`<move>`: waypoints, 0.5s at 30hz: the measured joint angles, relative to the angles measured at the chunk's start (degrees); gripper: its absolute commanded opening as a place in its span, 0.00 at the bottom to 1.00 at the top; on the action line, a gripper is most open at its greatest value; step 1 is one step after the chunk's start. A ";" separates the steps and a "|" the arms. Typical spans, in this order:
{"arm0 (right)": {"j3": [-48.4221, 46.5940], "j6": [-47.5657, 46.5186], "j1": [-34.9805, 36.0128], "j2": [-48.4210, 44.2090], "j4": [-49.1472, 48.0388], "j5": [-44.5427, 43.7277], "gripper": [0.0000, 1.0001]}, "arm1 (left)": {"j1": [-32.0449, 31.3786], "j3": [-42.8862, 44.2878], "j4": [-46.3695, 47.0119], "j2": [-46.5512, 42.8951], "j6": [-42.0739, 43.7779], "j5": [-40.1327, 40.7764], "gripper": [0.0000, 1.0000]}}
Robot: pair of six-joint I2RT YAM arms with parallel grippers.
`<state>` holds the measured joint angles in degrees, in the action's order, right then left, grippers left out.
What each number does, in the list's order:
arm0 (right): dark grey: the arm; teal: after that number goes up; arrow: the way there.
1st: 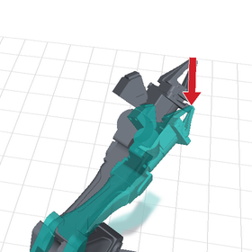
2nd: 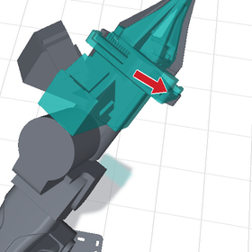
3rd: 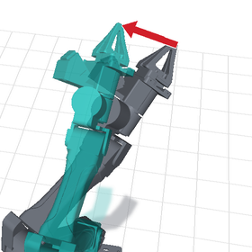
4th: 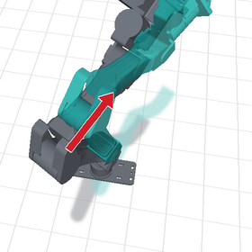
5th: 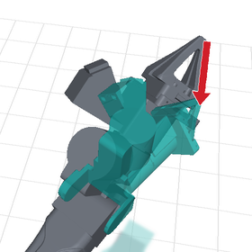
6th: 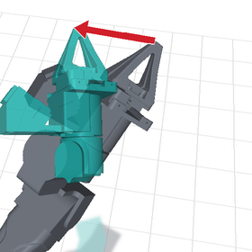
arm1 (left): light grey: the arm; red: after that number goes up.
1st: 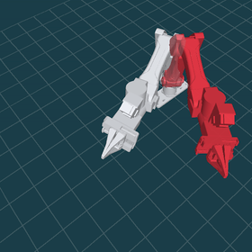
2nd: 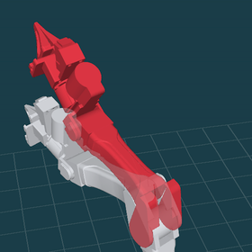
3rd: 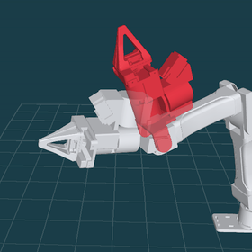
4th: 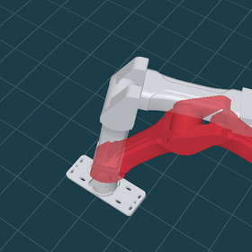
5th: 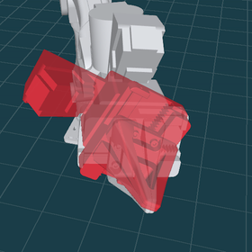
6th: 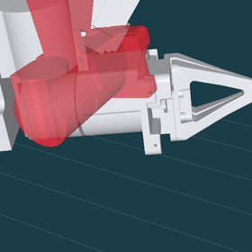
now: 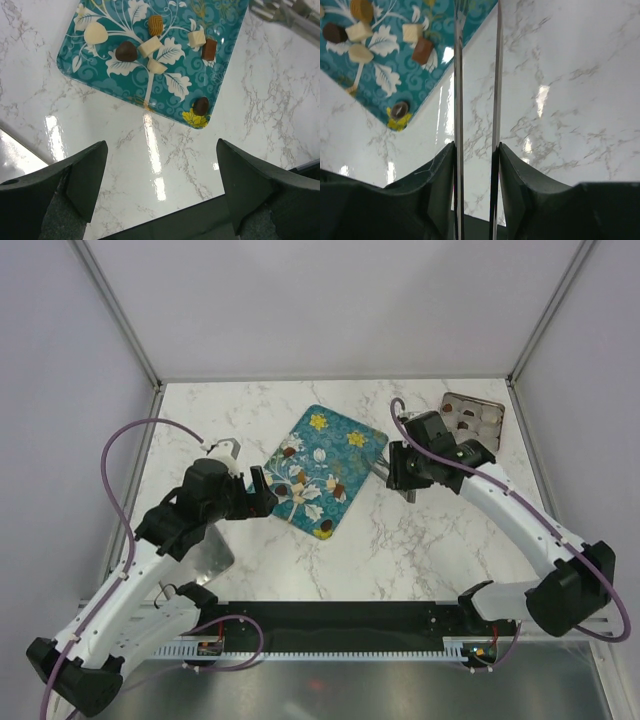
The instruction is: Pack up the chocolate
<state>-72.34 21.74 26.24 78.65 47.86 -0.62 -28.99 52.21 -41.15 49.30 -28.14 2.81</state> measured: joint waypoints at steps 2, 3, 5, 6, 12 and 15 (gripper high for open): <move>4.50 1.14 2.89 -4.04 -0.68 1.16 0.47 | 0.00 -3.15 1.18 -3.39 -0.11 -0.24 0.97; 6.05 1.79 4.37 -5.75 -0.70 1.75 0.47 | 0.00 -4.52 1.55 -4.83 -0.11 -0.28 0.97; 7.78 3.58 7.39 -8.48 -0.81 2.29 0.47 | 0.00 -6.67 2.45 -6.60 -0.09 -0.26 0.97; 8.28 4.46 8.87 -9.51 -1.31 2.34 0.47 | 0.00 -7.43 2.64 -7.08 -0.07 -0.24 0.97; 8.90 7.82 16.15 -9.88 -3.37 0.61 0.48 | 0.00 -10.84 3.72 -7.72 0.33 0.59 0.97; 8.90 8.44 18.10 -8.37 -3.48 -1.05 0.48 | 0.00 -11.23 3.98 -7.69 0.42 0.68 0.97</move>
<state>-63.44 30.17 44.34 70.28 44.38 -1.67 -28.99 40.97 -37.17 41.60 -27.73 3.49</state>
